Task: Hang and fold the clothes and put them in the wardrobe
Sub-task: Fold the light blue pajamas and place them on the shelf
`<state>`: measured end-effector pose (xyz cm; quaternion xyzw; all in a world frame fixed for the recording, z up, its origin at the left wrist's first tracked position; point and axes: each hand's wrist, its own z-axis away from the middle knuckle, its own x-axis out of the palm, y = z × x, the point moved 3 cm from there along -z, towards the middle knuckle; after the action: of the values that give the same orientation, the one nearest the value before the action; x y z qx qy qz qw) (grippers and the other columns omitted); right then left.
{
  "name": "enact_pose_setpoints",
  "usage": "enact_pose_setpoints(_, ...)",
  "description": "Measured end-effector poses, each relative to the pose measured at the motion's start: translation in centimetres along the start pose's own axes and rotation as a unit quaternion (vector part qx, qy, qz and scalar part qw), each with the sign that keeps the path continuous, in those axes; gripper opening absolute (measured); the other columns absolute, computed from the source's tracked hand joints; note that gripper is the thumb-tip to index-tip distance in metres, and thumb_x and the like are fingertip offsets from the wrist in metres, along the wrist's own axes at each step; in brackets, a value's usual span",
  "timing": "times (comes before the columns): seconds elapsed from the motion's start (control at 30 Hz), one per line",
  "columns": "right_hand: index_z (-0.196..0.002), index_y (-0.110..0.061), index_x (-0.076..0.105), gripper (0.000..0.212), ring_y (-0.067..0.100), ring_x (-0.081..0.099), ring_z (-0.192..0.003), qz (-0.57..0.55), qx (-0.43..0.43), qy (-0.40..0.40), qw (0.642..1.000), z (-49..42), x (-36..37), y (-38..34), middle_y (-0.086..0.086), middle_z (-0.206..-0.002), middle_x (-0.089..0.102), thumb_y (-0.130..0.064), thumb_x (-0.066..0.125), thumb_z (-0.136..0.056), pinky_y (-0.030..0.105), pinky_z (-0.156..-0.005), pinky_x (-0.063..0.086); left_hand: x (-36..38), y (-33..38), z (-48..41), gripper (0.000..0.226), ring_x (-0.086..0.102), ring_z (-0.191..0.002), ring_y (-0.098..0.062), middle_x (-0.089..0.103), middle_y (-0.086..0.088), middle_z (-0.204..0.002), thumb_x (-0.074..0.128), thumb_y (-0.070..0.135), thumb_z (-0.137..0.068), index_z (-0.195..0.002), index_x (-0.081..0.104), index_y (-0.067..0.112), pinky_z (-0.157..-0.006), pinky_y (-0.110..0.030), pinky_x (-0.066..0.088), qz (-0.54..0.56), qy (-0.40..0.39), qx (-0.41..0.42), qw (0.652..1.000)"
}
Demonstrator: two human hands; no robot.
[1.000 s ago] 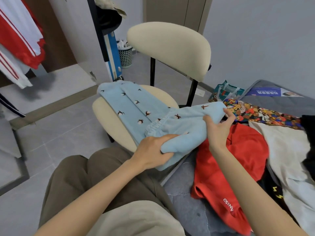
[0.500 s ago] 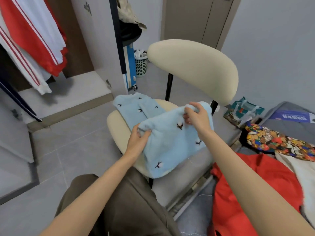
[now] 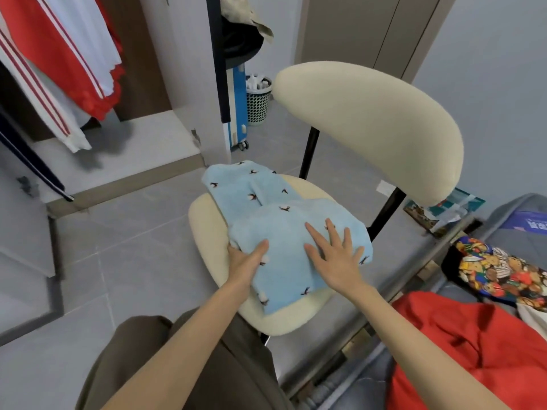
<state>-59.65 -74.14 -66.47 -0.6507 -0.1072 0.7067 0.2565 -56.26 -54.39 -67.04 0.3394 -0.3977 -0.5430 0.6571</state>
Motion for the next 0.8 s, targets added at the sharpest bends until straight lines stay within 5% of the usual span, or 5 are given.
enact_pose_setpoints(0.27, -0.140, -0.066, -0.002, 0.046, 0.025, -0.026, -0.145, 0.032, -0.054, -0.056, 0.996, 0.3, 1.5, 0.4, -0.022, -0.157, -0.018, -0.059, 0.018, -0.098, 0.057, -0.113, -0.016, -1.0, -1.0, 0.8, 0.099, 0.047, -0.121, -0.033, 0.028, -0.012, -0.149, 0.067, 0.038, -0.087, -0.152, -0.008, 0.033, -0.088, -0.038, 0.042, -0.265, 0.106, 0.111, 0.952)
enact_pose_setpoints(0.37, -0.140, -0.064, -0.002, 0.045, 0.024, -0.026, -0.145, 0.036, -0.058, -0.071, 0.995, 0.1, 1.8, 0.5, -0.022, -0.157, -0.018, -0.055, 0.018, -0.101, 0.056, -0.113, -0.015, -0.4, 0.4, 1.4, 0.089, 0.021, -0.142, -0.033, 0.011, -0.012, -0.157, 0.065, 0.027, -0.089, -0.154, 0.004, 0.030, -0.113, -0.049, 0.026, -0.505, 0.144, 0.303, 0.795)
enact_pose_setpoints(0.47, -0.141, -0.063, -0.004, 0.045, 0.022, -0.027, -0.145, 0.043, -0.073, -0.072, 0.994, 0.1, 1.7, 0.8, -0.022, -0.157, -0.019, -0.051, 0.015, -0.102, 0.056, -0.114, -0.015, 1.6, 0.2, 0.9, 0.055, -0.002, -0.149, -0.030, 0.002, -0.007, -0.162, 0.042, 0.030, -0.101, -0.153, 0.024, 0.026, -0.119, -0.046, -0.005, -0.654, 0.016, 0.389, 0.648)
enact_pose_setpoints(0.6, -0.144, -0.058, -0.005, 0.047, 0.018, -0.027, -0.145, 0.040, -0.098, -0.082, 0.991, 0.2, 2.0, 2.0, -0.021, -0.157, -0.019, -0.049, 0.016, -0.103, 0.056, -0.117, -0.011, 1.7, -2.8, -0.4, 0.068, -0.022, -0.145, -0.033, -0.020, -0.012, -0.159, 0.024, 0.063, -0.096, -0.153, 0.000, 0.036, -0.117, -0.045, -0.015, -0.661, -0.059, 0.240, 0.709)
enact_pose_setpoints(0.8, -0.146, -0.055, -0.003, 0.050, 0.019, -0.026, -0.145, 0.051, -0.127, -0.118, 0.983, 0.1, 1.0, 2.5, -0.022, -0.157, -0.019, -0.051, 0.018, -0.102, 0.055, -0.119, -0.003, 1.1, -2.7, -0.8, 0.068, -0.026, -0.144, -0.031, -0.027, -0.011, -0.157, 0.022, 0.063, -0.096, -0.151, -0.009, 0.039, -0.118, -0.045, -0.015, -0.651, -0.101, 0.187, 0.729)
